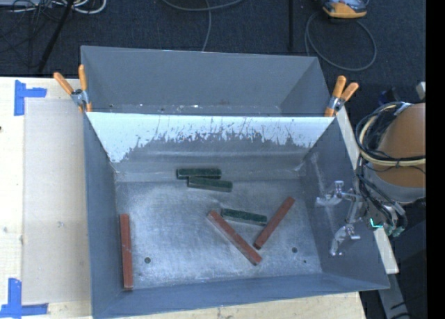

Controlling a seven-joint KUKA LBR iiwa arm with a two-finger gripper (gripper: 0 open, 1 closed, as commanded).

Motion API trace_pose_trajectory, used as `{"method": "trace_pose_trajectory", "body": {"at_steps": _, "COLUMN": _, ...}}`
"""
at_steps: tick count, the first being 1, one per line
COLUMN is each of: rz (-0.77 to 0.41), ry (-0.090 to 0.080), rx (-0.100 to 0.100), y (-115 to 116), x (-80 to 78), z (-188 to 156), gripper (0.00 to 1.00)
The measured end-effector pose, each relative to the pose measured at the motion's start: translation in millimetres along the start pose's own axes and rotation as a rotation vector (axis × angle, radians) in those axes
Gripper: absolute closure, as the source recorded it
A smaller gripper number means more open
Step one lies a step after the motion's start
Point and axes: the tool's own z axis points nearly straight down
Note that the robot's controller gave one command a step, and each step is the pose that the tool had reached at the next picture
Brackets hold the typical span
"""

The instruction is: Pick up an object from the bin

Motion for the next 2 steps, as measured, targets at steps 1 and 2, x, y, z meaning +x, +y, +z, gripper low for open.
{"method": "trace_pose_trajectory", "body": {"at_steps": 1, "rz": -0.004, "ry": -0.007, "rx": 0.002, "y": 0.5, "x": -2.0, "z": -3.8, "gripper": 0.0}}
{"method": "trace_pose_trajectory", "body": {"at_steps": 2, "rz": -0.042, "ry": -0.014, "rx": 0.004, "y": 34.0, "x": -27.6, "z": 52.4, "gripper": 0.0}}
